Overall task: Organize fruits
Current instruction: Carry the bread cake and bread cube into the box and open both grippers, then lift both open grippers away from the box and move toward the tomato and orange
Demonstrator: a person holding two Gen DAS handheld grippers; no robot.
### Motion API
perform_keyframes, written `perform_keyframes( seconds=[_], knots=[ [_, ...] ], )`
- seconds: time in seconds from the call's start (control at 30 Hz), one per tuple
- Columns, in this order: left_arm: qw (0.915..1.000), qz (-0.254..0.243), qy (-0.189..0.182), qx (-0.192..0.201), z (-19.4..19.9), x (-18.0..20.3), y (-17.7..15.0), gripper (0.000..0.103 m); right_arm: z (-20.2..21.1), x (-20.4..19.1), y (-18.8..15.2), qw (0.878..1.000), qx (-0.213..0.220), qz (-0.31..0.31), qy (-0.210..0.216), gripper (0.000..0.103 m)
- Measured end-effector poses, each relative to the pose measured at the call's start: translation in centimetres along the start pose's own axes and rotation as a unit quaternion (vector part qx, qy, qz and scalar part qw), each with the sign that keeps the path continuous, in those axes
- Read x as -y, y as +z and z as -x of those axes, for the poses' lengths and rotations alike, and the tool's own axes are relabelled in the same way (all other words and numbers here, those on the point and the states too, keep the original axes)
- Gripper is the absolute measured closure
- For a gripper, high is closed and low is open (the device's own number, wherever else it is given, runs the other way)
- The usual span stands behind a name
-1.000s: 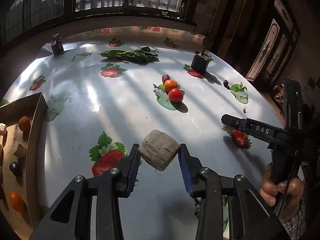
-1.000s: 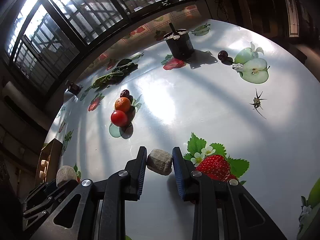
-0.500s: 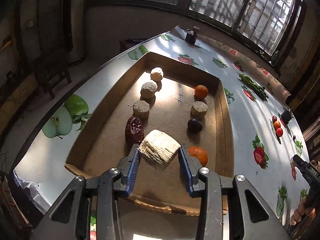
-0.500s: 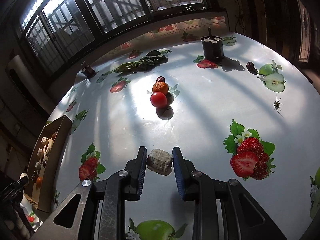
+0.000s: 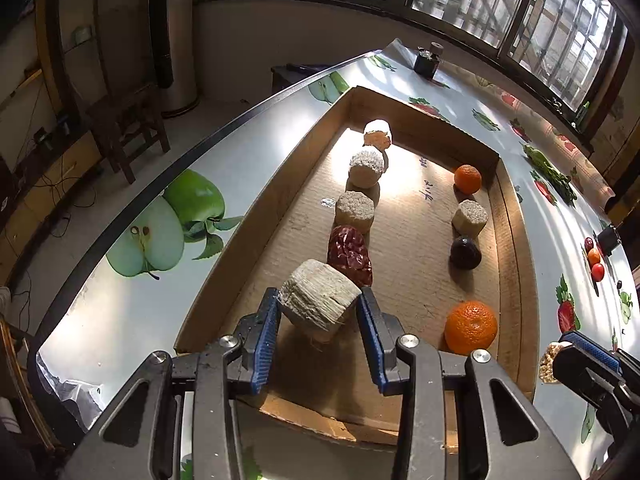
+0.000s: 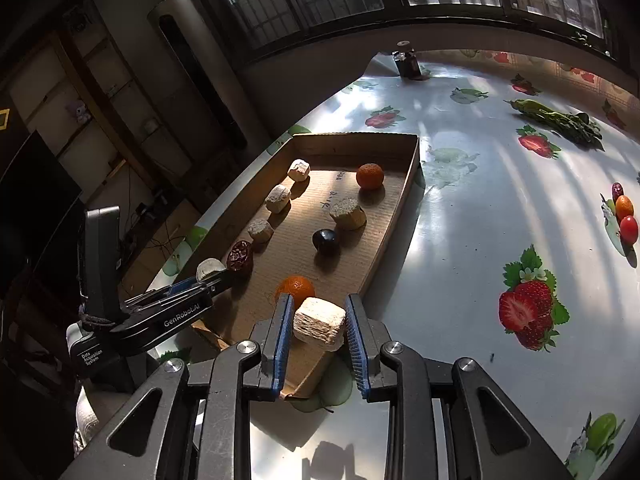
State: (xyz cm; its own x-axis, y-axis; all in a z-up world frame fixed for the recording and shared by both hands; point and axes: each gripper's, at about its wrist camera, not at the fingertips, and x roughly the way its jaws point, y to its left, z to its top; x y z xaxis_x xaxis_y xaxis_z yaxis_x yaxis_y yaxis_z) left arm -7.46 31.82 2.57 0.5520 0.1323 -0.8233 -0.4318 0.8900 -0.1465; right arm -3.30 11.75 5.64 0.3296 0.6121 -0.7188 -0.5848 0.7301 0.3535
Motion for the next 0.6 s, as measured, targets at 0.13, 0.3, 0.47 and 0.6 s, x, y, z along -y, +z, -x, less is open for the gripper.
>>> perform_keyframes(
  seconds=[0.13, 0.3, 0.47, 0.6],
  knots=[
    [0.9999, 0.000, 0.007, 0.009, -0.3, 0.0, 0.2, 0.065, -3.4, -1.9, -0.5, 0.999, -0.037, 0.021, 0.003, 0.074],
    [0.9995, 0.020, -0.016, 0.017, 0.4, -0.8, 0.1, 0.065, -5.7, -2.7, -0.8, 0.998, -0.052, 0.040, -0.015, 0.074],
    [0.9983, 0.036, -0.030, 0.036, 1.9, -1.4, 0.1, 0.059, -6.1, -4.2, -0.5, 0.995, -0.029, 0.084, -0.051, 0.074],
    [0.9971, 0.035, -0.032, 0.059, 3.7, -1.2, -0.1, 0.051, -6.1, -4.7, -0.8, 0.993, -0.025, 0.099, -0.065, 0.074]
  ],
)
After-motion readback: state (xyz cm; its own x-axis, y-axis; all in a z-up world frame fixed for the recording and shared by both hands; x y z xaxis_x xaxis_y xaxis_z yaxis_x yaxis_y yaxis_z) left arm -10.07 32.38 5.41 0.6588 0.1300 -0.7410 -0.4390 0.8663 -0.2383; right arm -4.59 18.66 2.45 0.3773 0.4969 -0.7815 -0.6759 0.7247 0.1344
